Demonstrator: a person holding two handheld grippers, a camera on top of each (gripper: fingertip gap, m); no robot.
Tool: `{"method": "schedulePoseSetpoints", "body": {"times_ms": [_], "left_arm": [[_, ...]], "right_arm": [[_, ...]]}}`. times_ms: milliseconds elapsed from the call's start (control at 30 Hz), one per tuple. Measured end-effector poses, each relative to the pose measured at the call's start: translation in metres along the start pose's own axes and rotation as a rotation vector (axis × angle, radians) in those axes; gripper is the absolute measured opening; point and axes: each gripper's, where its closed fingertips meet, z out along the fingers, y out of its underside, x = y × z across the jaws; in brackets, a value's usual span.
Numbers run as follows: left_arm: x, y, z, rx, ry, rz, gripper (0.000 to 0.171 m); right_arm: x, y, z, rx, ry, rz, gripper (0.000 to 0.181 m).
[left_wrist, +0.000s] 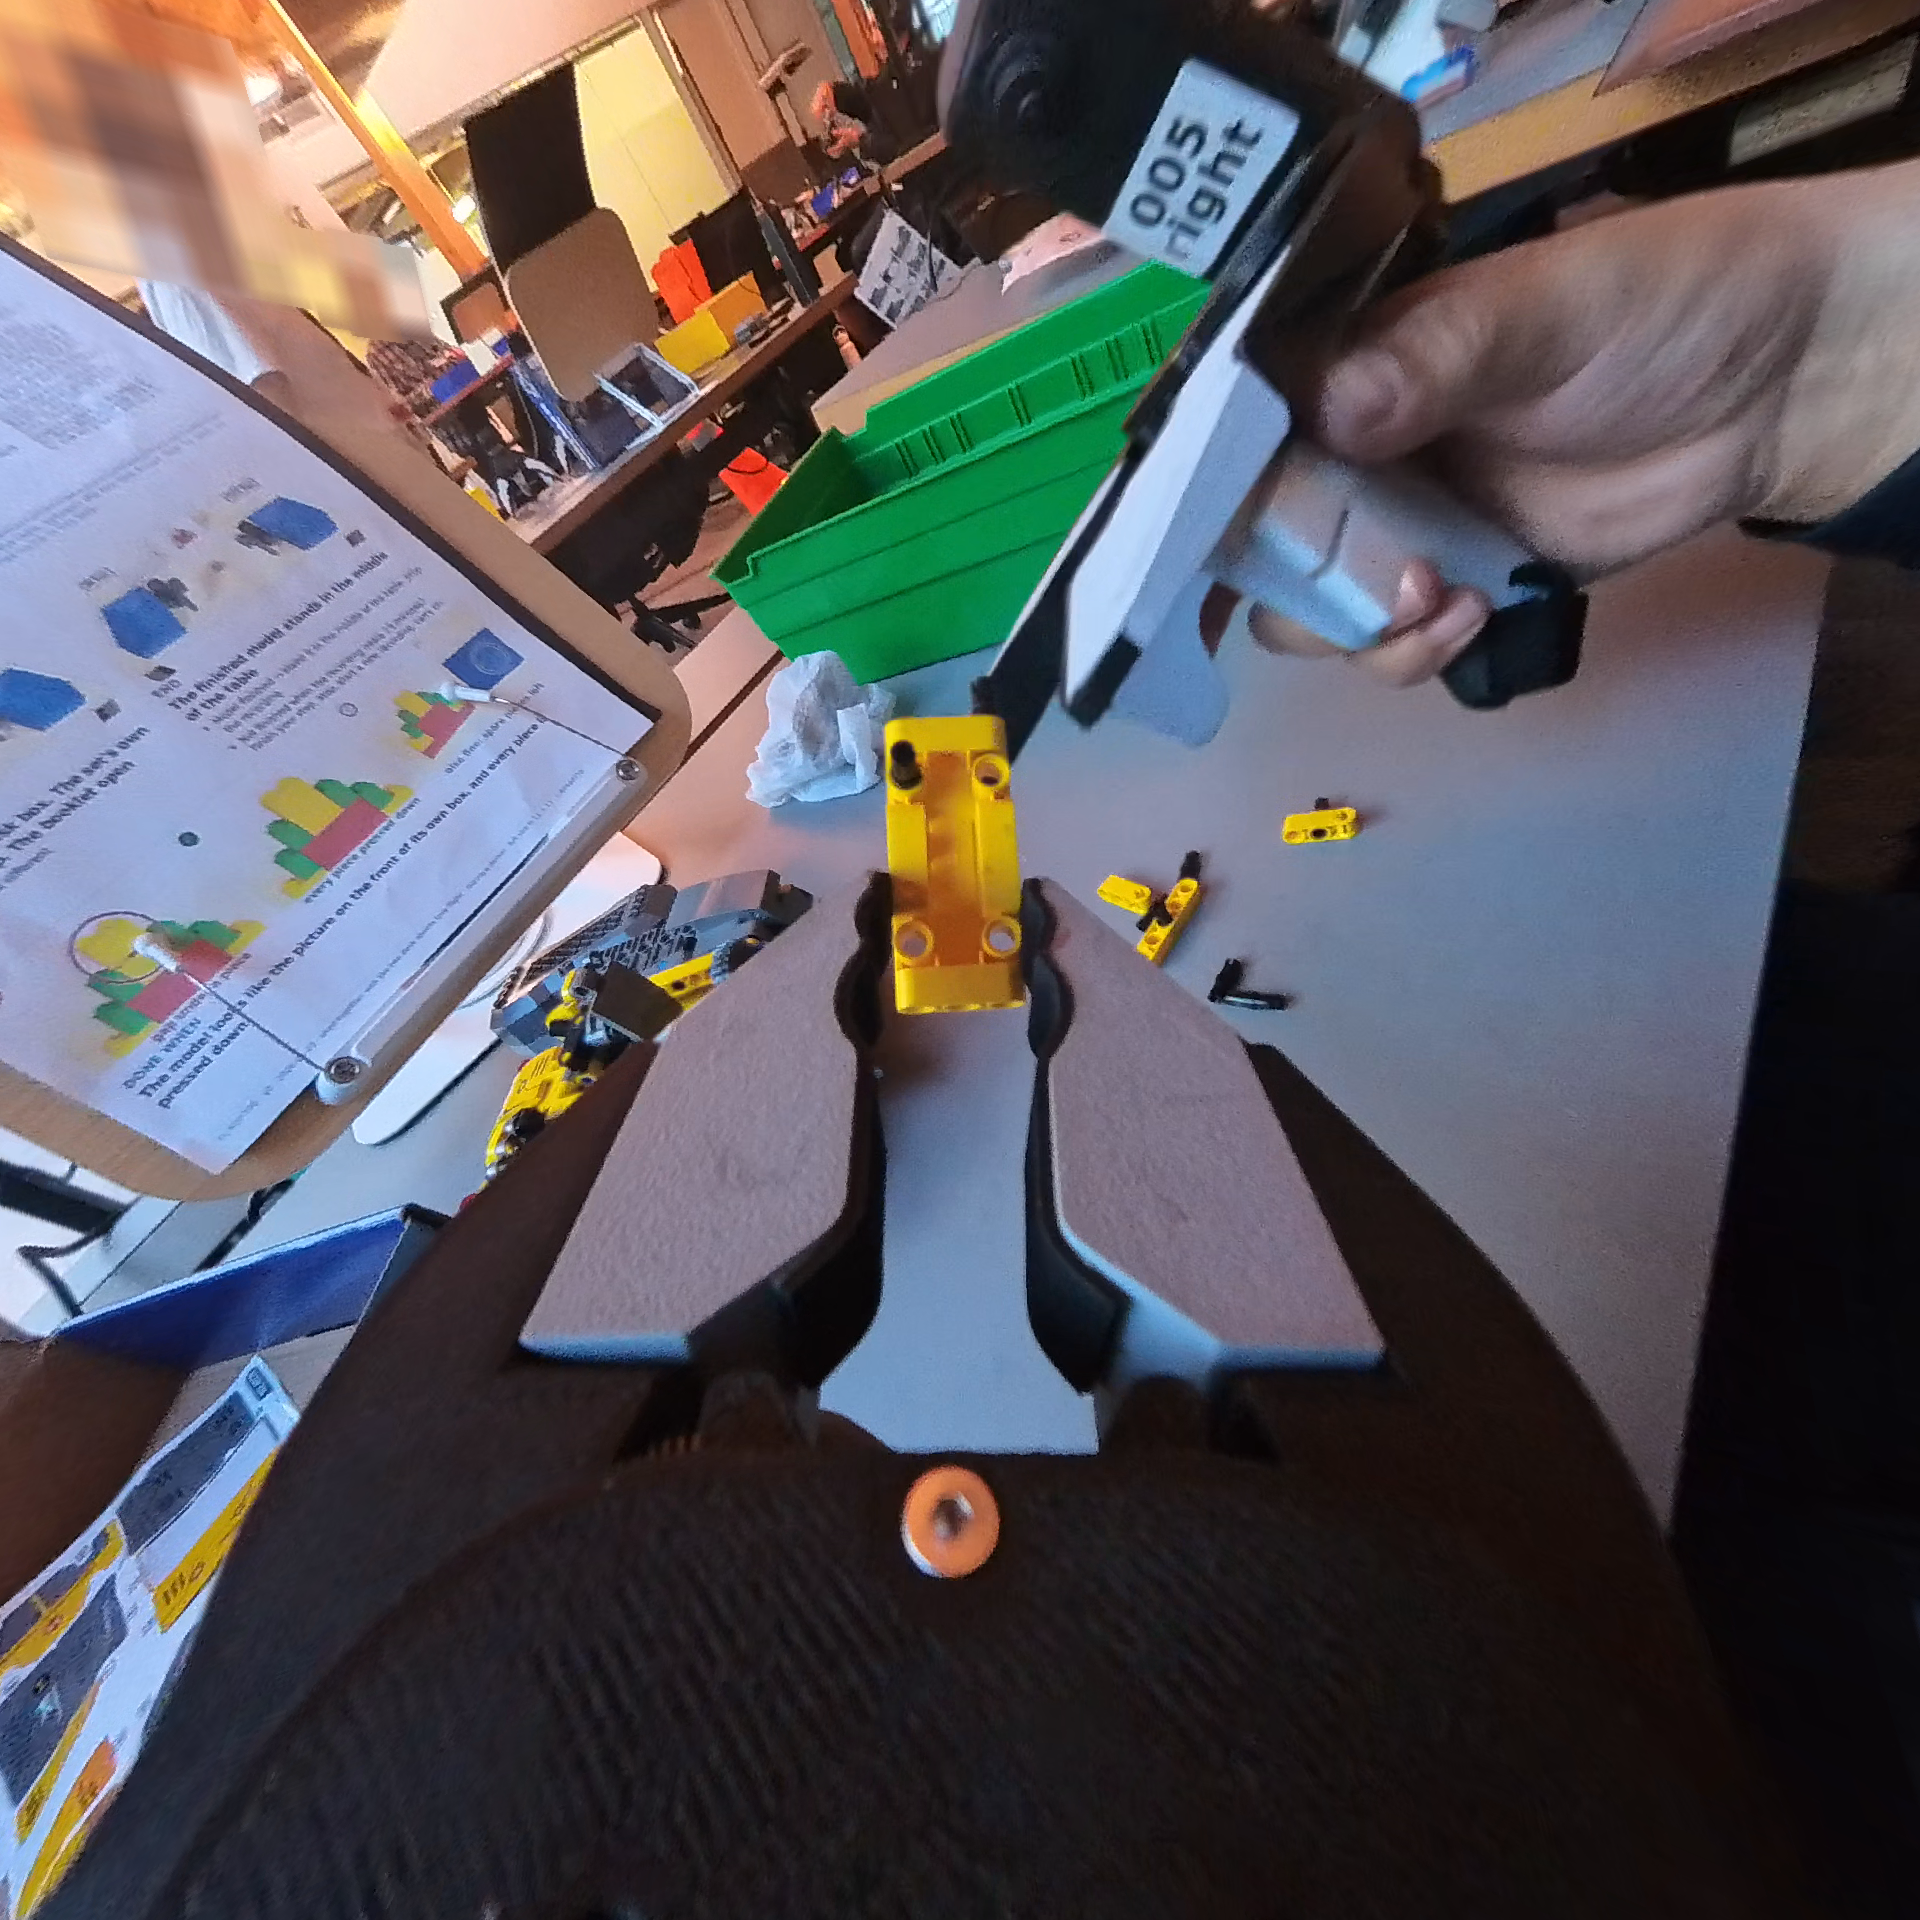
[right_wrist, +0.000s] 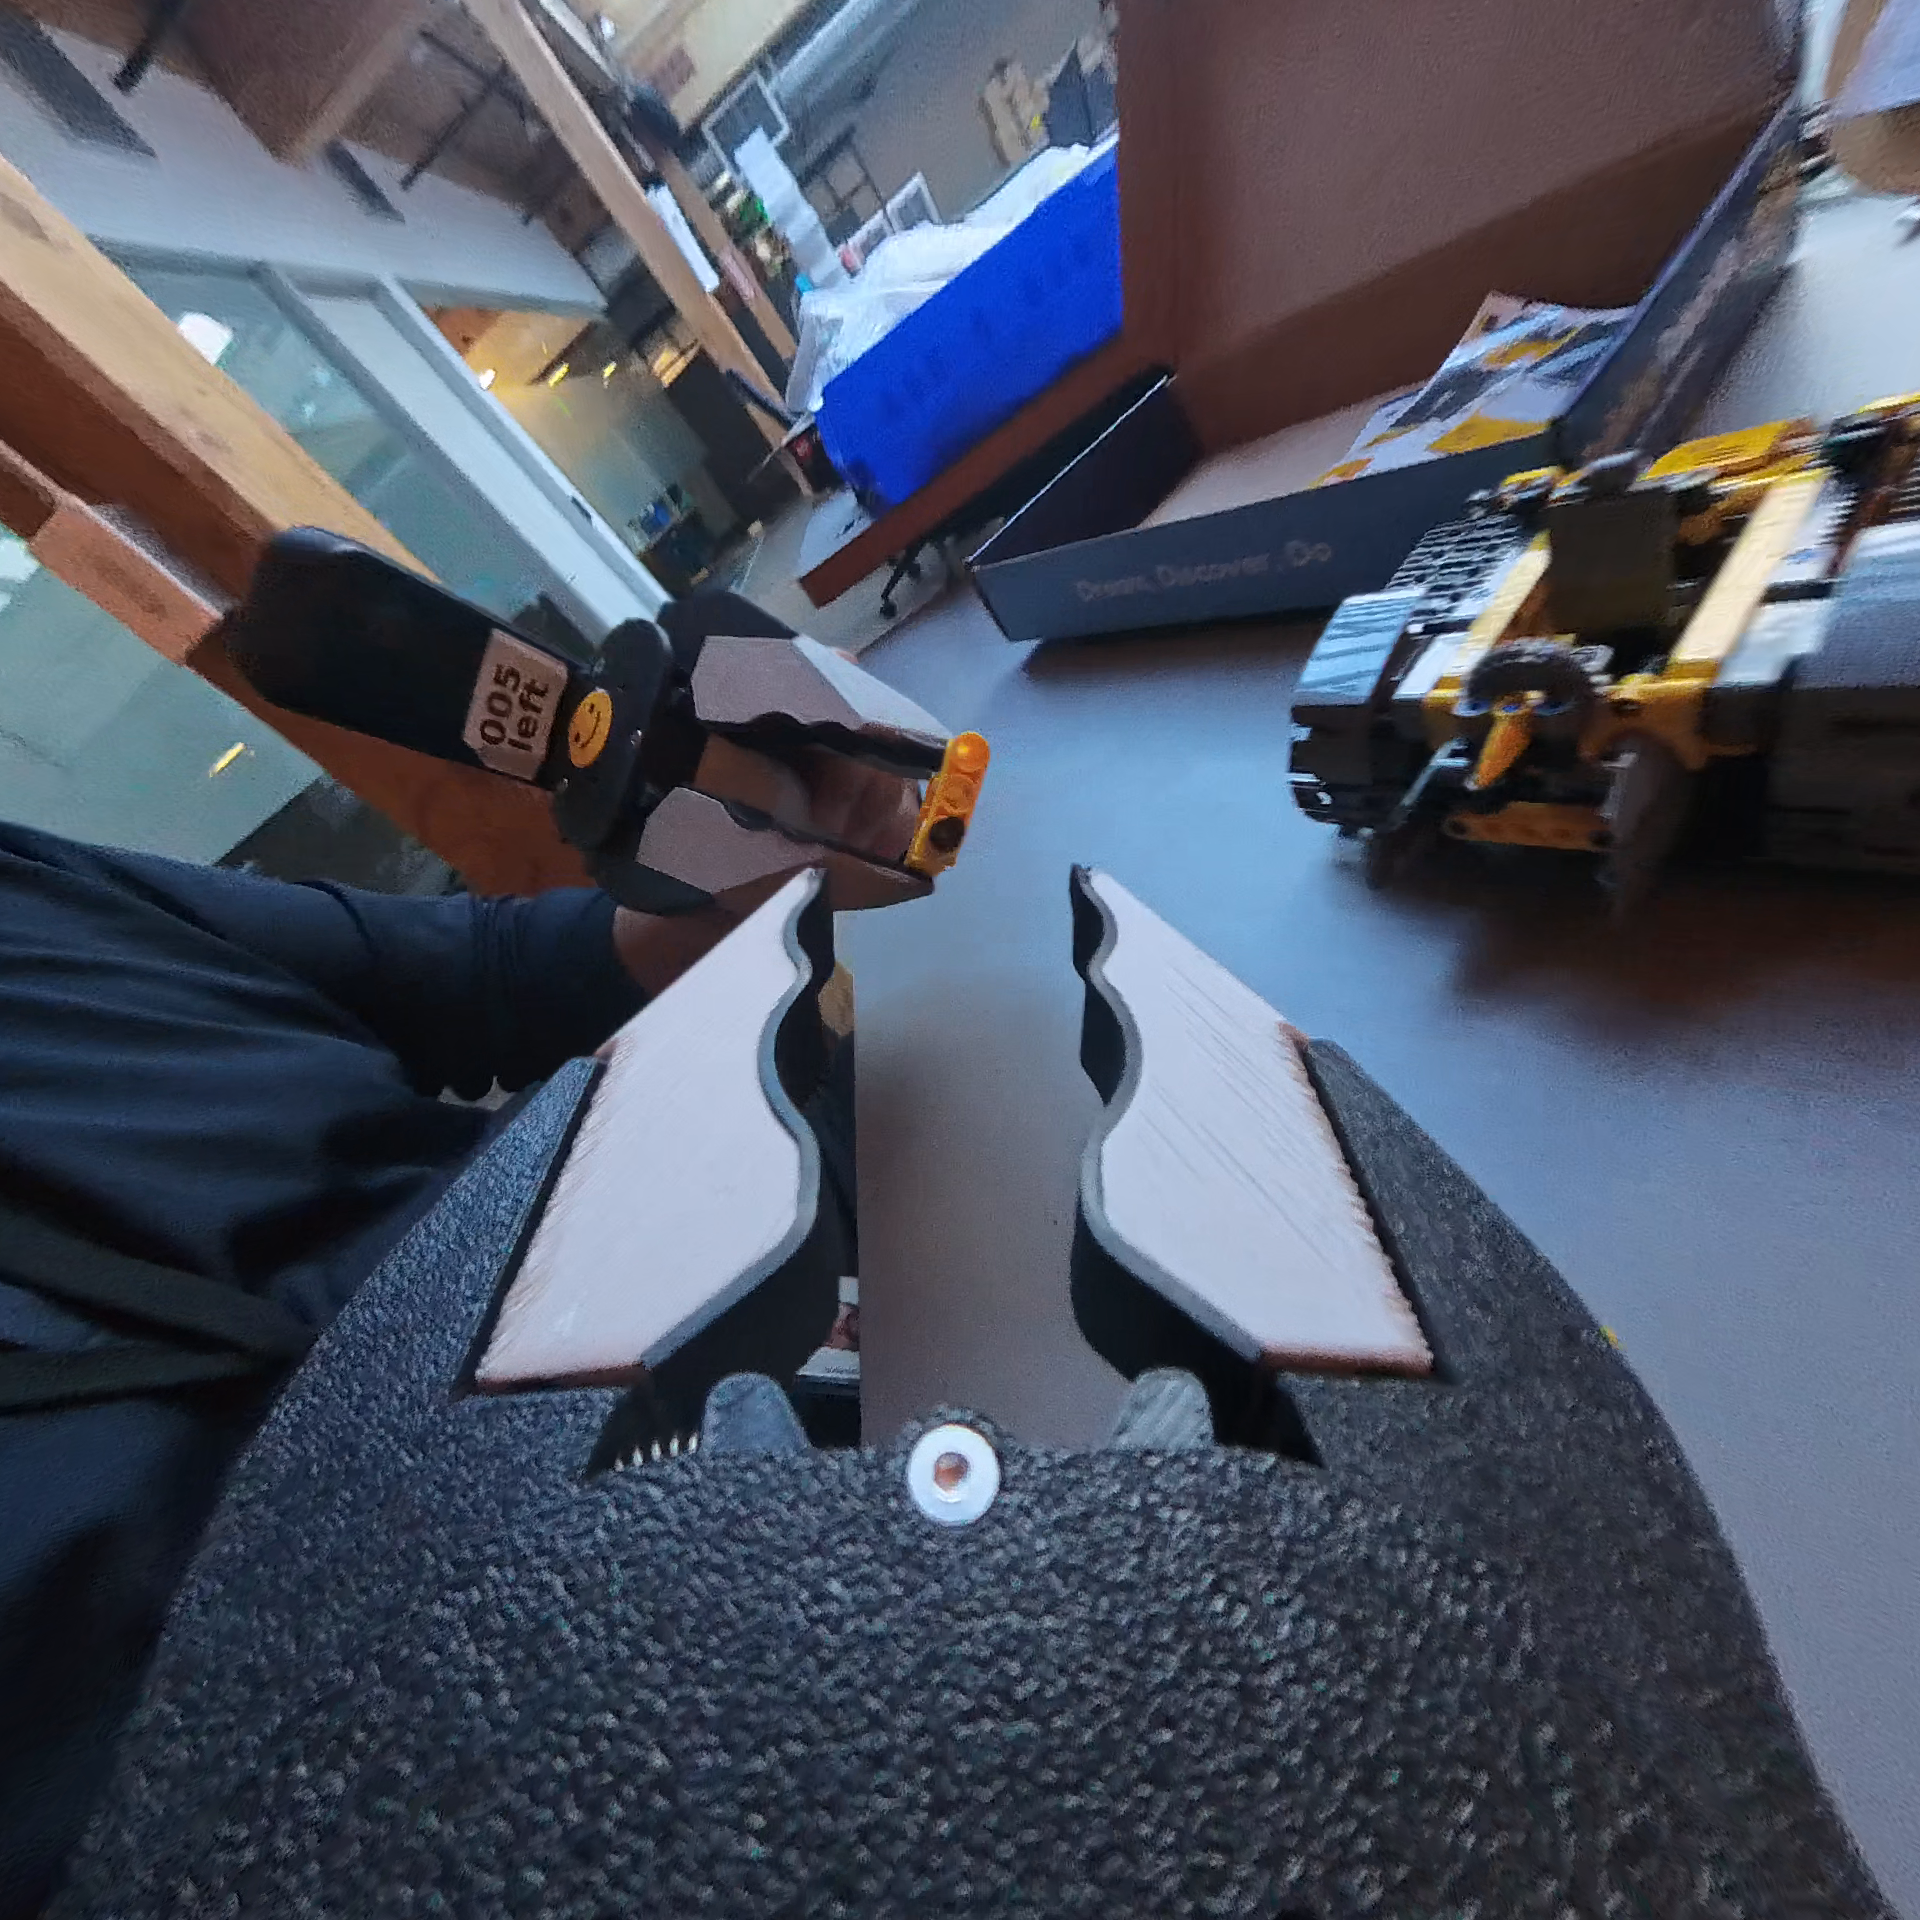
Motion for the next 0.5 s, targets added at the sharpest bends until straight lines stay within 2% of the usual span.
{"method": "schedulePoseSetpoints", "body": {"times_ms": [67, 133, 167, 233, 300, 433, 500], "left_arm": [[0.002, -0.001, -0.004, -0.001, -0.005, -0.002, 0.022], [0.005, -0.002, -0.008, 0.001, -0.009, -0.001, 0.022], [0.005, -0.003, -0.01, 0.004, -0.017, -0.003, 0.022], [0.006, -0.004, -0.014, 0.005, -0.007, -0.002, 0.022], [0.012, -0.007, -0.017, 0.02, 0.068, -0.036, 0.023], [0.017, -0.015, -0.026, 0.036, 0.246, -0.232, 0.043], [0.02, -0.02, -0.029, 0.058, 0.333, -0.323, 0.037]], "right_arm": [[-0.009, 0.0, 0.013, 0.0, -0.055, -0.002, 0.041], [-0.017, -0.003, 0.021, 0.021, -0.101, -0.001, 0.025], [-0.017, -0.003, 0.023, 0.026, -0.1, -0.013, 0.011], [-0.017, -0.001, 0.024, 0.009, -0.103, -0.037, 0.009], [-0.018, 0.0, 0.022, -0.011, -0.1, -0.057, 0.006], [-0.031, 0.006, 0.019, -0.084, -0.127, -0.105, 0.005], [-0.035, 0.013, 0.02, -0.125, -0.131, -0.126, 0.006]]}}
